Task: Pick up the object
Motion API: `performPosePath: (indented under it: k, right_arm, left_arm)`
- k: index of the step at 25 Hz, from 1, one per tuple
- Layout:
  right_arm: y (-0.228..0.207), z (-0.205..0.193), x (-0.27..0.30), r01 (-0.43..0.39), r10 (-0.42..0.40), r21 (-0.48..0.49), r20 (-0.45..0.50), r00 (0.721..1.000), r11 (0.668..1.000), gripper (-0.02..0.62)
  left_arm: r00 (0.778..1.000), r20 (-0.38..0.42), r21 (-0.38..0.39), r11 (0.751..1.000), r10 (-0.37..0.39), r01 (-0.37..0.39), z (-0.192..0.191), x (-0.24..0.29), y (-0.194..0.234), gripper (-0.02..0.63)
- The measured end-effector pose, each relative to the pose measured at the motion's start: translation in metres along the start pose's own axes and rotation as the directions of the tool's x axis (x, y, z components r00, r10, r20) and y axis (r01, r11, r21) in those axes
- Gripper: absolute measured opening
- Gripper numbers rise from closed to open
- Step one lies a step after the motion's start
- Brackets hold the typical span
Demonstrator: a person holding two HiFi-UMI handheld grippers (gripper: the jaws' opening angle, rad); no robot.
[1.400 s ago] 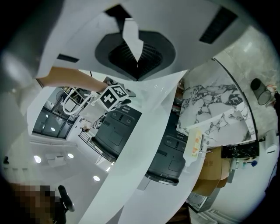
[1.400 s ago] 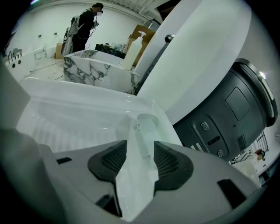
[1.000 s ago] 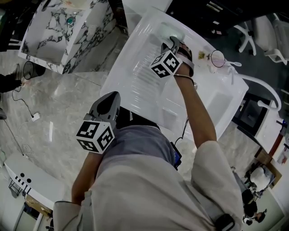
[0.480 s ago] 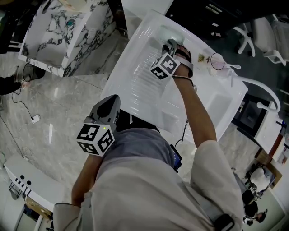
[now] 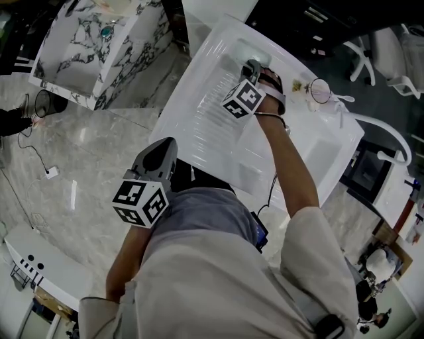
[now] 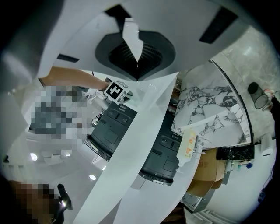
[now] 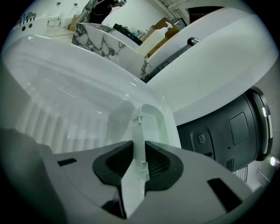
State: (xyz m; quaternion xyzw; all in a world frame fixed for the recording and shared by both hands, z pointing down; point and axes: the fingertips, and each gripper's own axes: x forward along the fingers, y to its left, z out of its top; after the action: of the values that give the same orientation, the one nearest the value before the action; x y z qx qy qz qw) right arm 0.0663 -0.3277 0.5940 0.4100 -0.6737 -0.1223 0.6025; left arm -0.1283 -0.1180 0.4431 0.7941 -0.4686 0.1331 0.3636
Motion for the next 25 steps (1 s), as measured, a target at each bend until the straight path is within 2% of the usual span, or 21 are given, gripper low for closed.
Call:
performPosePath:
  k: [25]
  right_arm:
    - [0.006,-0.005,-0.020,-0.071,0.072,0.060,-0.006,0.997,0.996,0.081]
  left_arm:
    - [0.999,0.036,-0.021,1.000,-0.015,0.016,-0.002,-0.006,-0.009,0.000]
